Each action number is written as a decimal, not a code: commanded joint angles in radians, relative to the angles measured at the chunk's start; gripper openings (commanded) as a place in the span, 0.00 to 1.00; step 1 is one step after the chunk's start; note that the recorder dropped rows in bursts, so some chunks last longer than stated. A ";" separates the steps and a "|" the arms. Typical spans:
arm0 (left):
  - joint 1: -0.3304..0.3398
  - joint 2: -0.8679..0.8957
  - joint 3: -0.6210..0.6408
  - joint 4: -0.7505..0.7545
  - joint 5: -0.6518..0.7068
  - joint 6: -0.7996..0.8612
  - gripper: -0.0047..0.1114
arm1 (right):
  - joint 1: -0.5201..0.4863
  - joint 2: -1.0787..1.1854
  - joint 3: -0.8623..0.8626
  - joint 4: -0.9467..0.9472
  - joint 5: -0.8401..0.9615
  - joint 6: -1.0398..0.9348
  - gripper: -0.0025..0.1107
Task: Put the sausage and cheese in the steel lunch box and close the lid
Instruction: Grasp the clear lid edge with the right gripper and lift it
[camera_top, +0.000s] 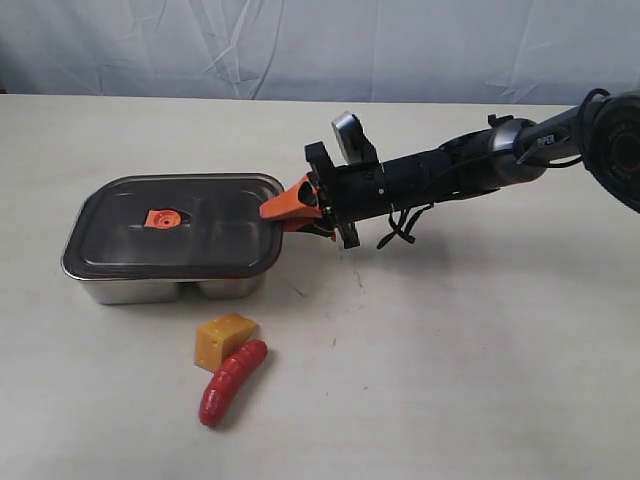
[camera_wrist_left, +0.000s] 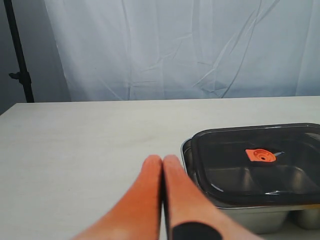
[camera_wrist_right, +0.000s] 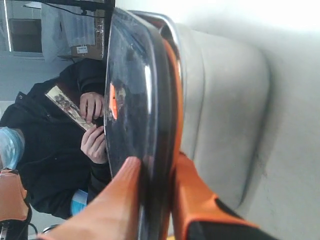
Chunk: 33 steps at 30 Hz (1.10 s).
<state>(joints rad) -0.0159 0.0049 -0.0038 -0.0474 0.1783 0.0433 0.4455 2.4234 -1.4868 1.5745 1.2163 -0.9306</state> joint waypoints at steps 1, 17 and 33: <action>-0.007 -0.005 0.004 0.001 -0.007 -0.005 0.04 | -0.002 -0.001 -0.004 0.000 0.005 -0.008 0.01; -0.007 -0.005 0.004 0.001 -0.007 -0.005 0.04 | -0.054 -0.022 -0.004 0.006 0.005 0.030 0.01; -0.007 -0.005 0.004 0.001 -0.007 -0.005 0.04 | -0.068 -0.146 -0.004 0.075 0.005 0.032 0.01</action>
<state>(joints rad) -0.0159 0.0049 -0.0038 -0.0474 0.1783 0.0433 0.3842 2.3008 -1.4868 1.6319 1.2171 -0.8936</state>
